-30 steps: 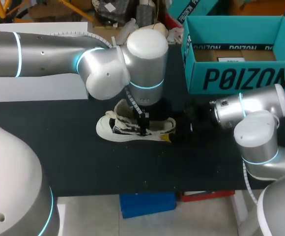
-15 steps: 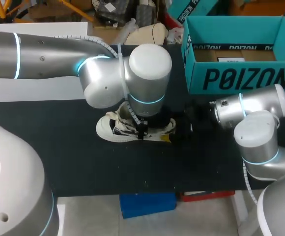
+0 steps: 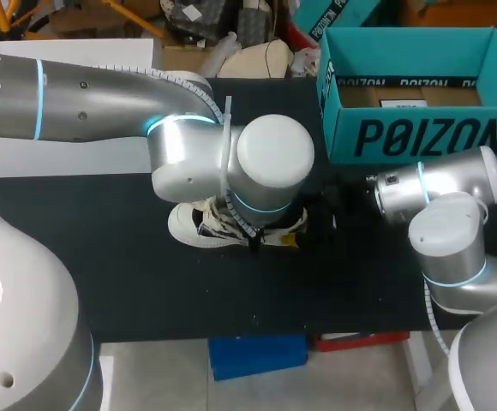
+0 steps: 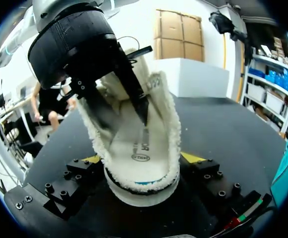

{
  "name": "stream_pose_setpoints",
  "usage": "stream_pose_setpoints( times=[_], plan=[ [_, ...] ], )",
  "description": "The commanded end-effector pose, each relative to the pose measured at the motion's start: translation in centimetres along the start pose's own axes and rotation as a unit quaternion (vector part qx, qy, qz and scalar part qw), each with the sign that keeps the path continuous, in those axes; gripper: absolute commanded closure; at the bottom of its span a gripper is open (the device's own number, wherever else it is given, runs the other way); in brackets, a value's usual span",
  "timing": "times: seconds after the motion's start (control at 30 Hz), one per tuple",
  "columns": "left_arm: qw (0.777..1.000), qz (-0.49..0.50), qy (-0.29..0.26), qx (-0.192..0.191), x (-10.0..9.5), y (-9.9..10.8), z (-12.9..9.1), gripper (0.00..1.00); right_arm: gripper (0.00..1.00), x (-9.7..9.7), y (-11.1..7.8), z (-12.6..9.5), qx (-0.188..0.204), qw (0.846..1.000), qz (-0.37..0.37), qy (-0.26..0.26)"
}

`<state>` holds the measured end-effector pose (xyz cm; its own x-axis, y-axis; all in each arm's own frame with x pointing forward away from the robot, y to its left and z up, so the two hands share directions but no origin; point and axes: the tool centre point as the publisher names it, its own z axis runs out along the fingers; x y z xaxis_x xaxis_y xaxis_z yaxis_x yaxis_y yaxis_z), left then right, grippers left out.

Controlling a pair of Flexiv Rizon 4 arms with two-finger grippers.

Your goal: Take the shoe out of the shoebox, open the shoe tongue, remove and reinsert the insole, then place the shoe into the shoebox

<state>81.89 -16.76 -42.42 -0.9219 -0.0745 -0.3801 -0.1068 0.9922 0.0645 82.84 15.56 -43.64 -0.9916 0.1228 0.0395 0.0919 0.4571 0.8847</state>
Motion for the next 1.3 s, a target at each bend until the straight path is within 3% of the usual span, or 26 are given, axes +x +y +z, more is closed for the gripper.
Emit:
stream_pose_setpoints(
  times=[0.03, 0.33, 0.37, 0.4, 0.43, 0.73, 0.8, 1.0, 1.3],
  plan=[
    [0.999, -0.006, -0.044, 0.003, 0.0, -0.5, 17.6, 0.63, 1.00, -0.1, -0.2, 0.2, 0.001, 1.000, 0.001, 0.000],
    [0.998, -0.023, -0.046, 0.024, -2.2, -1.1, 18.0, 0.69, 1.00, -0.1, -0.2, 0.2, 0.001, 1.000, 0.001, 0.000],
    [0.998, -0.021, -0.049, 0.023, -2.2, -1.2, 17.9, 0.73, 1.00, -0.1, -0.2, 0.2, 0.001, 1.000, 0.001, 0.000],
    [0.999, -0.017, -0.043, 0.028, -2.2, -1.4, 17.9, 0.98, 1.00, -0.1, -0.2, 0.2, 0.001, 1.000, 0.001, 0.000],
    [0.999, -0.016, -0.042, 0.028, -2.1, -1.4, 17.9, 1.00, 1.00, -0.1, -0.2, 0.2, 0.001, 1.000, 0.001, 0.000],
    [0.999, 0.023, 0.017, 0.042, -1.3, -1.9, 16.4, 1.00, 1.00, -0.1, -0.2, 0.2, 0.001, 1.000, 0.001, 0.000],
    [0.996, 0.020, 0.064, 0.057, -1.2, -1.6, 15.6, 1.00, 1.00, -0.1, -0.2, 0.2, 0.001, 1.000, 0.001, 0.000],
    [0.989, 0.024, 0.129, 0.061, -0.1, -0.8, 14.6, 1.00, 1.00, -0.1, -0.2, 0.2, 0.001, 1.000, 0.001, 0.000],
    [0.976, -0.039, 0.196, 0.086, 0.2, -0.4, 12.3, 1.00, 1.00, -0.1, -0.2, 0.2, 0.001, 1.000, 0.001, 0.000]
  ],
)
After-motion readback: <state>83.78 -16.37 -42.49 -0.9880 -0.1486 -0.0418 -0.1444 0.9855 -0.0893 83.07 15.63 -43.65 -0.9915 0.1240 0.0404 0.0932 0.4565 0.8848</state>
